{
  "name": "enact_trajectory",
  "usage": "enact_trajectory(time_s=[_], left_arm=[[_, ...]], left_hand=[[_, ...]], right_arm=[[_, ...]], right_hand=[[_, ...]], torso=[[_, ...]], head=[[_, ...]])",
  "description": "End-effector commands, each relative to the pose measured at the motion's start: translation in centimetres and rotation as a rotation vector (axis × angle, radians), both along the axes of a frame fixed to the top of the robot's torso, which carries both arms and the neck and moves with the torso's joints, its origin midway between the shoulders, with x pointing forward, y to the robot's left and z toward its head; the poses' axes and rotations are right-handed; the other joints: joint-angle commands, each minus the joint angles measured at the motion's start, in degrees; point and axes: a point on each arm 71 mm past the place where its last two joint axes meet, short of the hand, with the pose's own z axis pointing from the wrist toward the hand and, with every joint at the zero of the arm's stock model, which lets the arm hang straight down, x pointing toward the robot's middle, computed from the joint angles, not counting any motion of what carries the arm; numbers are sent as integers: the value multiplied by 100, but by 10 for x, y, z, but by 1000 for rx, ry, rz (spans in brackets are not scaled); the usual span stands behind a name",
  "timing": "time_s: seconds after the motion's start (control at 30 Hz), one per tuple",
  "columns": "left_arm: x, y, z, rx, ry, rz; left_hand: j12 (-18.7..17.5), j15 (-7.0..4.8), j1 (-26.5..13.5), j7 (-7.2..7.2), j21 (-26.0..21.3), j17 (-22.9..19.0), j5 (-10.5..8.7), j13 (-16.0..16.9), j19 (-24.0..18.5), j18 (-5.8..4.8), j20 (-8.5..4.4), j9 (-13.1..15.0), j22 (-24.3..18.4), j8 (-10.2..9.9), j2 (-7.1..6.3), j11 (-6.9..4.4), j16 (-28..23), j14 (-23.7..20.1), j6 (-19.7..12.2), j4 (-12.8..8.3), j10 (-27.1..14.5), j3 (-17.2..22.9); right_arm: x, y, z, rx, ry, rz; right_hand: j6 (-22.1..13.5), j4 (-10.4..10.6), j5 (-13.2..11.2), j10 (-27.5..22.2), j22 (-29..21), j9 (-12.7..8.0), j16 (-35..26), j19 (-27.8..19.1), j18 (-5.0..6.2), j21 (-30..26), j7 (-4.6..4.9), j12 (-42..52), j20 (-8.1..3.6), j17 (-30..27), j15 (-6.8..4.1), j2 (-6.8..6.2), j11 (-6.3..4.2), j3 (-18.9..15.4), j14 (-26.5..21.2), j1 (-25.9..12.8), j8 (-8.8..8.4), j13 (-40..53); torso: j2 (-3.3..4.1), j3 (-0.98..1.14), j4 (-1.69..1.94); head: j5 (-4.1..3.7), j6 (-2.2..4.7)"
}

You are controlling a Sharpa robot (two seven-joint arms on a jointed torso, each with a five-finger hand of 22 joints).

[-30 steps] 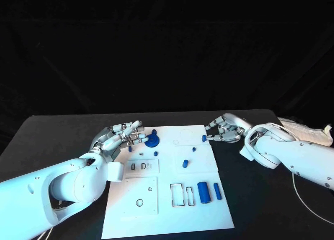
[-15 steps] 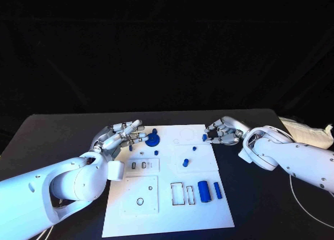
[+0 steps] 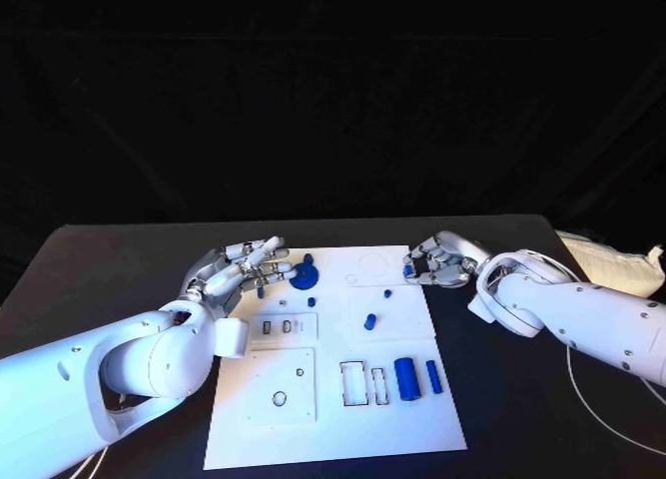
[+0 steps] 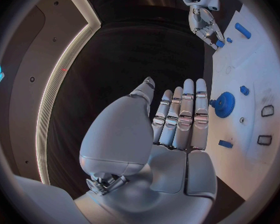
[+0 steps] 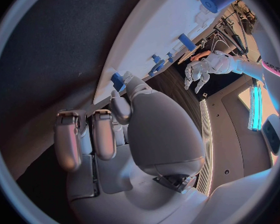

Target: Assemble the parts on the task board

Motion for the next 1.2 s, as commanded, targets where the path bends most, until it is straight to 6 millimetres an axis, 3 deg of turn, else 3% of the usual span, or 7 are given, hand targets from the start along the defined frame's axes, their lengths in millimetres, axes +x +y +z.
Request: enact_trajectory(time_s=[0.03, 0.53, 0.8, 0.93, 1.2], left_arm=[[-1, -3, 1, -15, -6, -21], [-1, -2, 1, -15, -5, -20], [-1, -2, 1, -15, -5, -20], [-1, -2, 1, -15, -5, -20], [0, -1, 1, -13, -5, -16]], left_hand=[[-21, 4, 18, 4, -39, 5, 11, -5, 37, 62, -2, -3, -5, -20, 50, -4, -33, -47, -39, -30, -38, 14], [-21, 4, 18, 4, -39, 5, 11, -5, 37, 62, -2, -3, -5, -20, 50, -4, -33, -47, -39, -30, -38, 14], [-21, 4, 18, 4, -39, 5, 11, -5, 37, 62, -2, -3, -5, -20, 50, -4, -33, -47, -39, -30, -38, 14], [-21, 4, 18, 4, -39, 5, 11, -5, 37, 62, -2, -3, -5, -20, 50, -4, -33, -47, -39, -30, -38, 14], [-21, 4, 18, 4, -39, 5, 11, -5, 37, 62, -2, -3, -5, -20, 50, -4, -33, -47, -39, -30, -38, 14]], right_arm=[[0, 3, -2, -13, 5, 21], [0, 2, -4, -25, 13, 24], [2, 3, -3, -24, -6, 5], [2, 7, 0, -10, -37, -22], [-4, 27, 12, 41, -55, -58]], right_hand=[[82, -29, -51, 27, 807, 12, 11, 109, -90, 3, -7, 29, 7, 536, 1, 60, -21, 51, 424, 14, 48, 13], [653, -206, -126, 60, 841, 96, 33, 130, -96, 16, -180, 69, -78, 579, -105, 202, -156, 296, 432, 66, 240, 63], [800, -309, -346, 96, 879, 115, 55, 157, -105, 32, -242, 110, -130, 620, -154, 321, -207, 443, 442, 78, 288, 103], [795, -294, -198, 113, 889, 107, 58, 164, -108, 36, -247, 121, -145, 628, -163, 320, -214, 466, 444, -56, 270, 119], [778, -271, -66, 122, 886, 99, 54, 161, -107, 34, -249, 108, -153, 624, -166, 402, -216, 547, 444, -175, 244, 120]], torso=[[-6, -2, -2], [-4, -1, -9], [-3, 1, -7], [-6, 3, -17], [-15, -3, -4]], head=[[2, -11], [12, -38], [-16, -53], [-12, -49], [-7, -47]])
